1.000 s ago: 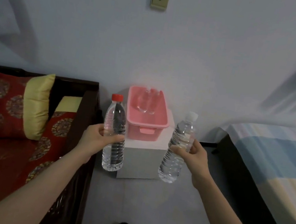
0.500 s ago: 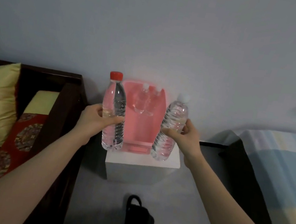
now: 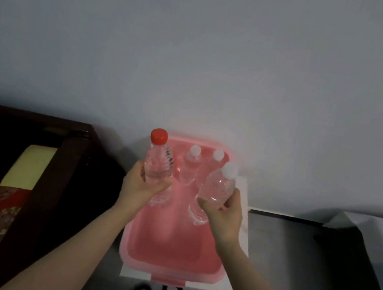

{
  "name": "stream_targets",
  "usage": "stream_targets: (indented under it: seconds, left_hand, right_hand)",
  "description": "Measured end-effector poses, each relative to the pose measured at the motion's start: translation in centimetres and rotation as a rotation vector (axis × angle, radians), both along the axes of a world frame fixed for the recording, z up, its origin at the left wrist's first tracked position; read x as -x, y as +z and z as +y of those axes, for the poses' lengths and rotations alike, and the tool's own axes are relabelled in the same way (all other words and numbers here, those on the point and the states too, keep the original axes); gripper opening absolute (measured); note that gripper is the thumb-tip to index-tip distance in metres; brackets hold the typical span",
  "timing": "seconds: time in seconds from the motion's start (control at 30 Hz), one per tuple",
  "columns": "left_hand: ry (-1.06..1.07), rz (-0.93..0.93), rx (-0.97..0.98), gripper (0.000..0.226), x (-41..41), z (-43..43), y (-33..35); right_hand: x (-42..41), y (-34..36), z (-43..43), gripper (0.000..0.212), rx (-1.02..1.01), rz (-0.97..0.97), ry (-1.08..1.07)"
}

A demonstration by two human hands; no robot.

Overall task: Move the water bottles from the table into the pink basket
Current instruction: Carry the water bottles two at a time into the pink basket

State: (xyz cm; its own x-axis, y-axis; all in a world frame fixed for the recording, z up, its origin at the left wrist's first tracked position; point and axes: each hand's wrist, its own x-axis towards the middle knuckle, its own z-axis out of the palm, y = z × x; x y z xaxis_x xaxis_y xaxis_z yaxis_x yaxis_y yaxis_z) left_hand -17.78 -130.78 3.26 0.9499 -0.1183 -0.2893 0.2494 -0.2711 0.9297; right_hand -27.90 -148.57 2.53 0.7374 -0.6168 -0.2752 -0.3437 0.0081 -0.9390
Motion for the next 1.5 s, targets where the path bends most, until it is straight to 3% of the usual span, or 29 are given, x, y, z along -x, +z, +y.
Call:
stream_targets:
  seconds: [0.3, 0.57, 0.77, 1.1, 1.5]
  left_hand:
    - [0.005, 0.037, -0.080, 0.082, -4.1, -4.4, -7.0]
    - [-0.010, -0.027, -0.223, 0.076, -5.4, -6.8, -11.4]
    - [0.096, -0.013, -0.105, 0.062, -6.3, -7.5, -13.8]
    - [0.199, 0.033, -0.075, 0.081, -7.8, -8.6, -15.9]
    - [0.177, 0.055, -0.088, 0.075, -8.4, -8.7, -15.9]
  right_hand:
    - [-4.7, -7.5, 1.4, 0.079, 0.033, 0.071, -0.233]
    - [-8.0, -11.0, 2.0, 0.066, 0.135, 0.138, -0.285]
    - [-9.9, -12.5, 2.1, 0.074, 0.131, 0.122, -0.397]
    - [-9.8, -14.1, 2.3, 0.064, 0.153, 0.060, -0.478]
    - [-9.8, -14.9, 2.0, 0.078, 0.039, 0.070, -0.589]
